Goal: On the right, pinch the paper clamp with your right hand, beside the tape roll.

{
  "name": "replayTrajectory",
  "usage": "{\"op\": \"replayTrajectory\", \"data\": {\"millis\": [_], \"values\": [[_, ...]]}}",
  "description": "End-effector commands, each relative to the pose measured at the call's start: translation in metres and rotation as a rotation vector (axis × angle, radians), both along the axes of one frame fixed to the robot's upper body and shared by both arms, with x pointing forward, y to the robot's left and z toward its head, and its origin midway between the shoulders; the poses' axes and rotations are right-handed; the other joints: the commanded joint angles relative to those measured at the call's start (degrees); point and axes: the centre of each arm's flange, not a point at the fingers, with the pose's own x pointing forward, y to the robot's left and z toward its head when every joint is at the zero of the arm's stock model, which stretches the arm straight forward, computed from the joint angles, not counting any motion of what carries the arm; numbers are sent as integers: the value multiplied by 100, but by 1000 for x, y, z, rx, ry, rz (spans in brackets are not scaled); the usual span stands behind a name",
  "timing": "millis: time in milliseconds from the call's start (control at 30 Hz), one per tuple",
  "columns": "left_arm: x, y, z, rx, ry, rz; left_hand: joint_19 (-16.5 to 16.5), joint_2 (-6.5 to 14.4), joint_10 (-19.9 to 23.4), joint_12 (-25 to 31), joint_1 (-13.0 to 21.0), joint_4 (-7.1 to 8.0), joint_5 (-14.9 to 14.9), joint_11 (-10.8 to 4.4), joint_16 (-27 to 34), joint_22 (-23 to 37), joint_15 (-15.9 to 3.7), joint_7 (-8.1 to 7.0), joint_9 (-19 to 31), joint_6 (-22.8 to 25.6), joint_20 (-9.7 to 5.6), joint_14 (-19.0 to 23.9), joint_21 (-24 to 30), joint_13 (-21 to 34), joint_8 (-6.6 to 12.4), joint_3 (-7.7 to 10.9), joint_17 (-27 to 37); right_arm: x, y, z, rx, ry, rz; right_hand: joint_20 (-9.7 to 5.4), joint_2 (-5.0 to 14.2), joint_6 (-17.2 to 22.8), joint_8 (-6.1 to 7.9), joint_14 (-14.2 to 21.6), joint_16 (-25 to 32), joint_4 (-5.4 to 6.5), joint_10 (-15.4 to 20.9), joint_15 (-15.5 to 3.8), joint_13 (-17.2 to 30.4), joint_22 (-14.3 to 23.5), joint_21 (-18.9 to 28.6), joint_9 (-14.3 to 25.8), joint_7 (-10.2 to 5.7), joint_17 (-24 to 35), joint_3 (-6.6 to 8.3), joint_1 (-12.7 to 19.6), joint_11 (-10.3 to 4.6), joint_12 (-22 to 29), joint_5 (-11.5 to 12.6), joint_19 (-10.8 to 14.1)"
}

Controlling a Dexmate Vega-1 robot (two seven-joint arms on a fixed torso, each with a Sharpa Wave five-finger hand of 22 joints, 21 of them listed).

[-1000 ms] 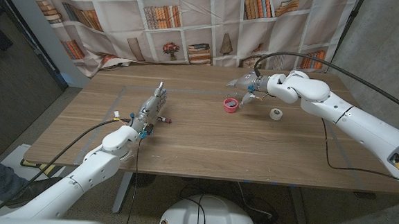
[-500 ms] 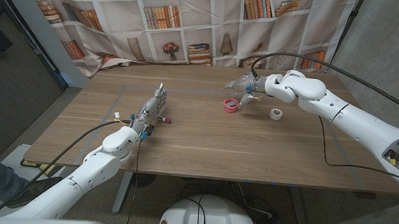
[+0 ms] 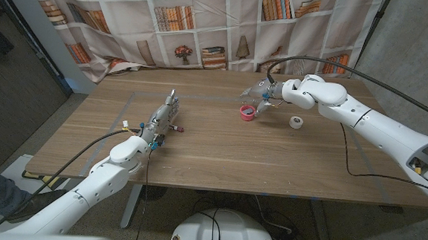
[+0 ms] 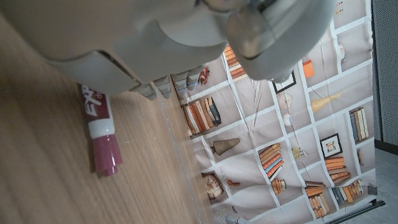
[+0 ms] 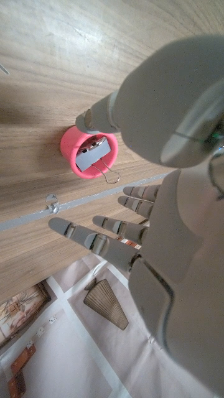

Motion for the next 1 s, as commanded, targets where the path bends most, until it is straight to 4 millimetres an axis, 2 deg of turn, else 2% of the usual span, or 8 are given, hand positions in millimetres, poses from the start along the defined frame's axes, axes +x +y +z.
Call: {"op": "replayTrajectory", "data": {"millis": [33, 167, 300, 467, 867, 1000], "values": [[3, 0, -3, -9, 3, -7, -241, 40, 30, -11, 6, 3, -17, -16, -12, 19, 40, 16, 10, 25, 42, 4, -19, 25, -12, -35, 14, 4, 3, -1, -13, 3, -11, -30, 41, 36, 51, 89, 28, 28, 98, -45, 15, 30, -31, 15, -57, 15, 6, 51, -21, 62, 28, 42], [3, 0, -5, -12, 6, -7, -245, 42, 35, -12, 7, 4, -19, -13, -9, 20, 36, 16, 10, 23, 43, 14, -20, 26, -16, -38, 15, 5, 4, 0, -10, 9, -21, -43, 47, 55, 58, 80, 14, 31, 117, -42, 13, 31, -49, 14, -78, 15, 4, 57, -20, 61, 31, 23], [3, 1, -6, -15, 6, -7, -247, 44, 30, -17, 8, 6, -21, -19, -10, 20, 36, 13, 11, 26, 41, 13, -20, 26, -19, -42, 15, 6, 6, 0, -10, 11, -15, -42, 65, 182, 104, 107, -7, 27, 336, -46, 11, 33, -78, 12, -141, 14, 5, 95, -93, 117, 43, 30], [4, 1, -6, -17, 7, -8, -249, 46, 32, -20, 10, 7, -24, -18, -11, 20, 46, 14, 11, 30, 42, 13, -20, 26, -21, -46, 15, 6, 8, -1, -10, 7, -8, -53, 85, 317, 151, 161, -13, 43, 486, -174, 8, 35, -98, 9, -180, 18, -4, 101, -131, 141, 53, 60], [6, 2, -7, -17, 12, -14, -247, 52, 41, -26, 14, 11, -30, -18, -13, 21, 49, 11, 12, 37, 46, 15, -18, 28, -26, -57, 16, 4, 11, -1, -1, -1, 16, -110, 170, 832, 324, 401, -4, 47, 1005, -336, 3, 42, -138, -3, -413, 17, 8, 186, -202, 223, 75, 177], [7, 2, -8, -18, 14, -15, -247, 54, 42, -29, 15, 12, -32, -16, -13, 21, 52, 11, 12, 41, 47, 17, -17, 28, -28, -60, 16, 3, 14, 0, 4, -7, 30, -113, 194, 961, 363, 465, -6, 49, 1147, -430, 4, 44, -144, -7, -443, 16, 11, 210, -213, 238, 76, 222]]}}
